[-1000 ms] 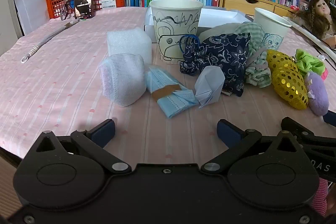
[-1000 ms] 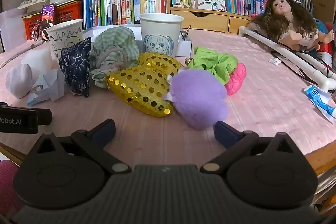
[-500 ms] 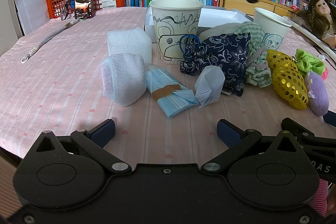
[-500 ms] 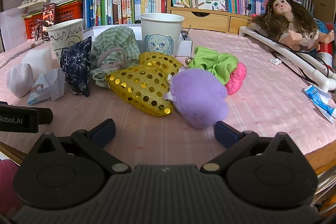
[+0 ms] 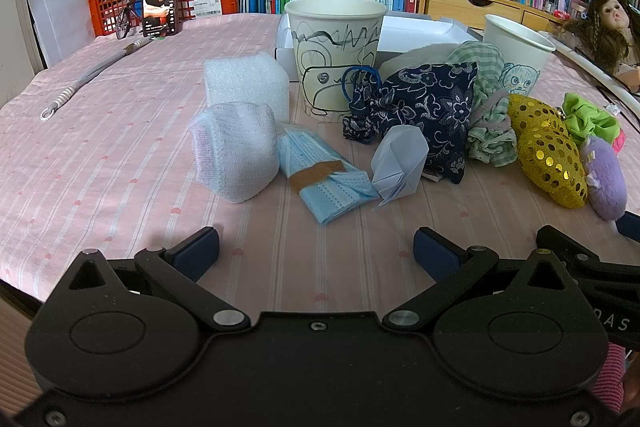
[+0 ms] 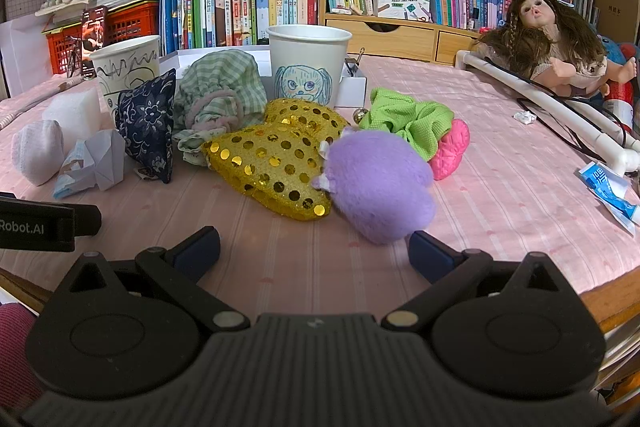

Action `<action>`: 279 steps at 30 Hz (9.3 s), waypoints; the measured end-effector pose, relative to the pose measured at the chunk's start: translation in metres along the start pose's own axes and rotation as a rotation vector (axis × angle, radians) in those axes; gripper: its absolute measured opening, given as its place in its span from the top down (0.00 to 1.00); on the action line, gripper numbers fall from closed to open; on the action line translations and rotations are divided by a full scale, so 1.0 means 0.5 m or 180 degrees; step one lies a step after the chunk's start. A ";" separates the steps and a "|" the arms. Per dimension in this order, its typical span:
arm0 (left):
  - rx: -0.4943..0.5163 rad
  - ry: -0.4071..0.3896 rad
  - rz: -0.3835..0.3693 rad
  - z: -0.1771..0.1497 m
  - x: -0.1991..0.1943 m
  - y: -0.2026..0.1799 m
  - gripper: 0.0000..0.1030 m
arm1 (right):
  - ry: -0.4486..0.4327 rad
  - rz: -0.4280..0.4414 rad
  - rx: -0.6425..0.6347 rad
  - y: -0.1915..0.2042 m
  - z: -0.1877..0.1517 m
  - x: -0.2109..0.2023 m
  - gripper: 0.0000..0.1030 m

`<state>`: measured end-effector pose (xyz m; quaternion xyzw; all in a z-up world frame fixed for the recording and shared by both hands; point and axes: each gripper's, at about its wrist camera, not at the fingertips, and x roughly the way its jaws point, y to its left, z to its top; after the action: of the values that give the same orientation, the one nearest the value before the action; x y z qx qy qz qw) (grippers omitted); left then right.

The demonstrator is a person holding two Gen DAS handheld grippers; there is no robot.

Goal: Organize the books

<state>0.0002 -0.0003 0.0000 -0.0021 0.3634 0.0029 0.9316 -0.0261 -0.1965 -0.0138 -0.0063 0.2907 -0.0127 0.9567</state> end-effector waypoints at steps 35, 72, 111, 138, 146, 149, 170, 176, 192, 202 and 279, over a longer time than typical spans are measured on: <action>0.0003 -0.0006 0.0003 0.000 0.000 0.000 0.00 | -0.0003 0.0000 -0.0002 0.000 -0.001 -0.002 0.00; -0.0018 -0.0312 -0.0037 -0.021 -0.011 0.017 0.00 | -0.0312 0.0089 -0.0034 -0.011 -0.029 -0.015 0.00; 0.0360 -0.0786 -0.0385 0.001 0.005 -0.069 0.49 | -0.0552 -0.0069 0.0488 -0.092 0.020 0.024 0.15; 0.0301 -0.0710 -0.0505 0.035 -0.017 -0.056 0.75 | -0.0414 0.0146 0.0650 -0.086 0.047 0.011 0.37; 0.0278 -0.0748 -0.0539 0.044 -0.032 -0.050 0.75 | -0.0503 0.0164 0.0546 -0.075 0.061 -0.007 0.38; 0.0268 -0.0784 -0.0560 0.049 -0.042 -0.047 0.75 | -0.0542 0.0187 0.0529 -0.073 0.066 -0.015 0.38; 0.0234 -0.0974 -0.0821 0.145 -0.110 -0.024 0.75 | -0.0718 0.0444 0.0569 -0.083 0.135 -0.037 0.38; 0.0164 -0.1075 -0.0845 0.235 -0.114 -0.009 0.75 | -0.0842 0.0590 0.0518 -0.086 0.204 -0.036 0.38; 0.0018 -0.0533 -0.0640 0.466 0.078 0.025 0.75 | -0.0380 0.0786 0.0392 -0.046 0.397 0.140 0.38; -0.0090 0.0253 -0.0686 0.553 0.245 0.022 0.75 | 0.0287 0.0862 0.0479 -0.004 0.464 0.290 0.38; -0.0132 0.0521 -0.0853 0.547 0.204 0.008 0.32 | 0.0854 0.0562 0.0425 -0.032 0.474 0.295 0.03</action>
<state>0.2605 0.0059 0.1321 -0.0700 0.4344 -0.1140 0.8907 0.2279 -0.2157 0.1015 0.0845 0.4138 0.0514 0.9050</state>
